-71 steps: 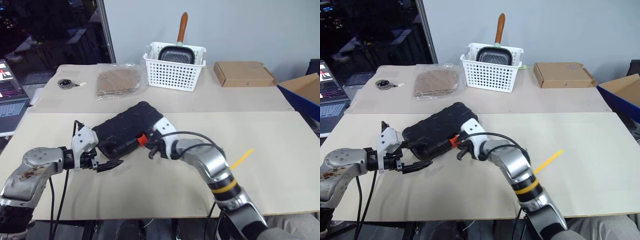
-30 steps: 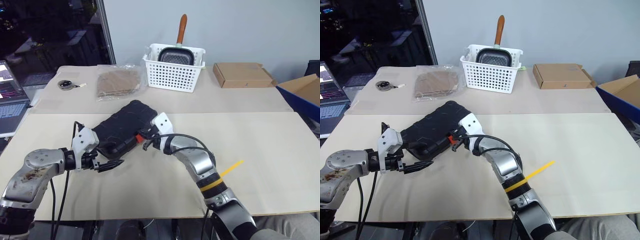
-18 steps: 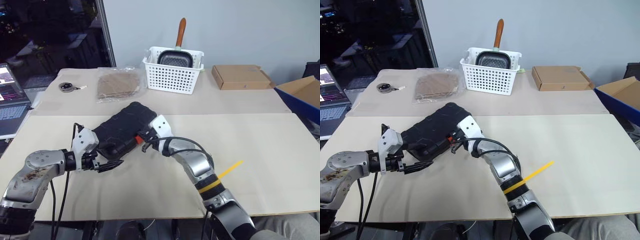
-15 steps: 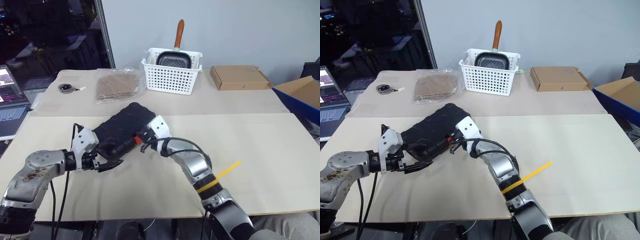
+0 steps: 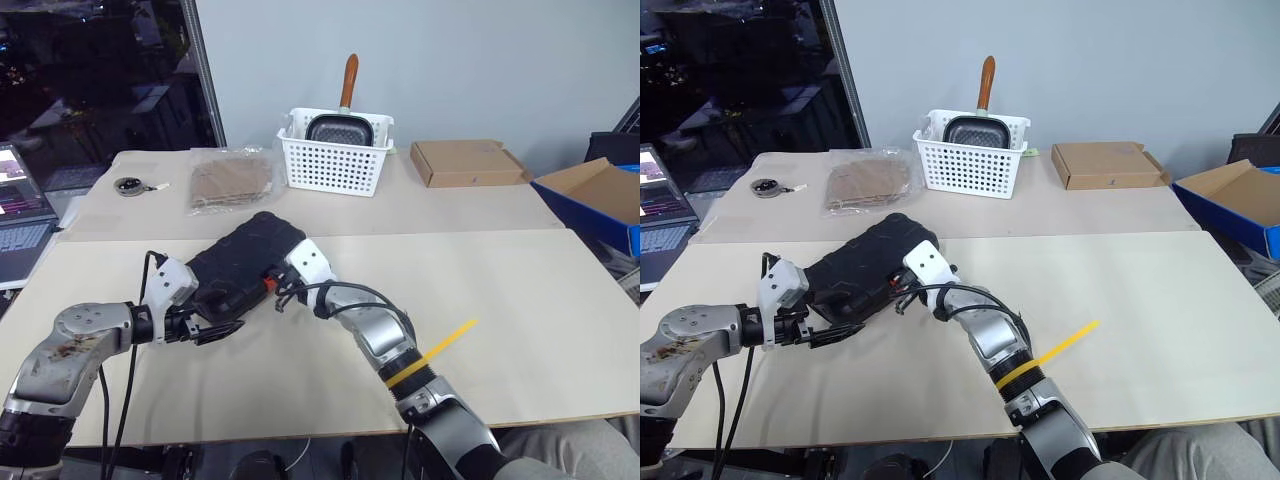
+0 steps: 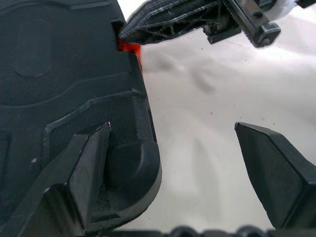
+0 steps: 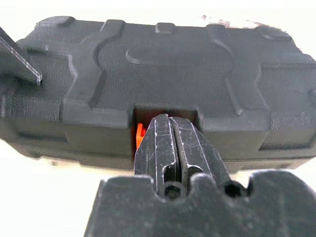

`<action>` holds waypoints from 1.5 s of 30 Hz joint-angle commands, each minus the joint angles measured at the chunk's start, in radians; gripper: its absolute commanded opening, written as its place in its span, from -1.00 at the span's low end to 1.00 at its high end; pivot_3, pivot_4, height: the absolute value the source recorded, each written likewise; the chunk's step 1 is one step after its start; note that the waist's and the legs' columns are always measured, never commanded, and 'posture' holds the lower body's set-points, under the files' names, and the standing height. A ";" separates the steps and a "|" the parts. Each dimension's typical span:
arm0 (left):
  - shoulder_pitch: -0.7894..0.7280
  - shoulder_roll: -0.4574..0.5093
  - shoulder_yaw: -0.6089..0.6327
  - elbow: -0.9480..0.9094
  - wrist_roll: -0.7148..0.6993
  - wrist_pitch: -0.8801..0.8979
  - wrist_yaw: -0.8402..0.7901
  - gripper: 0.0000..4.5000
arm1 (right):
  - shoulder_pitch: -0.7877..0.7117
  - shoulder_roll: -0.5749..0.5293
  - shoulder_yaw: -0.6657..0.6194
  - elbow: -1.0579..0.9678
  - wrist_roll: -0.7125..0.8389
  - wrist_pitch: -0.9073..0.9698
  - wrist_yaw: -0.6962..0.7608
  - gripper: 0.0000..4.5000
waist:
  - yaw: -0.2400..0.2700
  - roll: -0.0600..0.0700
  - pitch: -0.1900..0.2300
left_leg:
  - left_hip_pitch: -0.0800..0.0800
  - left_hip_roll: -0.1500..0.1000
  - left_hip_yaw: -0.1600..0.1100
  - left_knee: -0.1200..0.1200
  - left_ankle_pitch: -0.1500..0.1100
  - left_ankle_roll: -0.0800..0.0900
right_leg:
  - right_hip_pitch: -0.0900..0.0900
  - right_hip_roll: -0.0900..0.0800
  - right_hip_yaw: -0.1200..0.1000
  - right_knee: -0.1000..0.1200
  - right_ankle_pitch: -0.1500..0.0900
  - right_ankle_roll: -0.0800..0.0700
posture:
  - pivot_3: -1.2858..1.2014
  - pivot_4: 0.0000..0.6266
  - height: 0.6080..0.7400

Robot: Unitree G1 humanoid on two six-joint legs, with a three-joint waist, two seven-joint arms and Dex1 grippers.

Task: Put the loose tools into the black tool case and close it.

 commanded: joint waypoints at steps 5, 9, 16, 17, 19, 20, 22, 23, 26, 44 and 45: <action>-0.024 -0.013 -0.043 0.034 0.016 0.037 0.003 0.93 | 0.029 -0.011 0.037 0.150 -0.038 0.057 0.017 -0.99 | -0.001 0.000 0.000 | 0.000 0.000 0.000 -0.001 0.000 0.000 | 0.000 -0.007 -0.004 0.000 0.000 0.000 | 0.03 -0.52 1.00; -0.027 -0.015 -0.046 0.040 0.017 0.033 0.003 0.93 | 0.022 -0.010 0.038 0.158 -0.036 0.065 0.026 -0.99 | -0.002 0.000 0.000 | 0.000 0.000 0.000 -0.001 0.000 0.000 | -0.001 -0.008 -0.006 0.000 0.000 0.000 | 0.03 -0.52 1.00; -0.023 -0.019 -0.045 0.042 0.019 0.028 0.006 0.93 | 0.027 -0.001 0.046 0.173 -0.034 0.062 0.041 -0.99 | -0.002 0.000 0.000 | 0.001 0.000 0.000 -0.003 0.000 0.000 | -0.001 -0.009 -0.006 -0.001 0.000 0.000 | 0.03 -0.52 1.00; -0.022 -0.020 -0.044 0.041 0.019 0.028 0.007 0.93 | 0.030 0.000 0.036 0.153 -0.024 0.040 0.040 -0.99 | -0.002 0.000 0.000 | 0.001 0.000 0.000 -0.005 0.000 0.000 | -0.001 -0.010 -0.006 -0.001 0.000 0.000 | 0.03 -0.52 1.00; -0.018 -0.024 -0.039 0.039 0.020 0.014 0.006 0.93 | 0.043 0.002 0.001 0.080 0.013 -0.020 0.049 -0.99 | -0.001 0.000 0.000 | 0.001 -0.001 0.000 -0.006 0.000 0.000 | -0.001 -0.010 -0.006 -0.002 0.000 0.000 | 0.03 -0.52 1.00; -0.015 -0.028 -0.033 0.037 0.018 0.001 0.003 0.93 | 0.051 0.002 -0.016 0.039 0.031 -0.051 0.053 -0.99 | 0.001 0.000 0.000 | 0.000 -0.001 0.000 -0.007 0.000 0.000 | -0.002 -0.010 -0.006 -0.002 0.000 0.000 | 0.03 -0.52 1.00; -0.004 -0.043 -0.005 0.021 0.002 -0.027 0.006 0.93 | 0.078 -0.010 -0.042 -0.065 0.065 -0.093 0.075 -0.99 | 0.007 -0.001 0.001 | -0.002 -0.001 0.000 -0.008 0.000 0.000 | -0.004 -0.010 -0.007 -0.003 0.000 0.001 | 0.03 -0.52 1.00; 0.001 -0.055 0.015 0.011 -0.011 -0.036 0.014 0.93 | 0.095 -0.023 -0.049 -0.125 0.078 -0.113 0.089 -0.99 | 0.009 -0.002 0.002 | -0.003 -0.001 0.000 -0.009 0.000 0.000 | -0.004 -0.010 -0.007 -0.003 0.000 0.001 | 0.03 -0.52 1.00; 0.023 -0.088 0.068 -0.038 -0.034 -0.078 0.036 0.93 | 0.152 -0.073 -0.086 -0.304 0.128 -0.128 0.123 -0.99 | 0.017 -0.002 0.006 | -0.016 -0.001 0.000 -0.008 0.001 0.000 | -0.012 -0.010 -0.008 -0.006 0.001 0.001 | 0.03 -0.52 1.00; 0.569 -0.085 0.563 -0.394 -0.288 -0.002 -0.043 1.00 | 0.689 -0.775 -0.584 -0.905 0.523 0.023 0.542 0.96 | 0.048 -0.007 0.026 | -0.035 -0.006 0.002 0.003 -0.014 0.022 | -0.018 -0.010 -0.014 -0.020 -0.003 0.010 | 0.03 -0.52 1.00; 0.599 -0.090 0.583 -0.395 -0.285 -0.010 -0.049 1.00 | 0.719 -0.790 -0.614 -0.908 0.531 0.020 0.552 0.96 | 0.051 -0.007 0.027 | -0.034 -0.006 0.002 0.003 -0.015 0.022 | -0.017 -0.010 -0.015 -0.020 -0.004 0.010 | 0.03 -0.52 1.00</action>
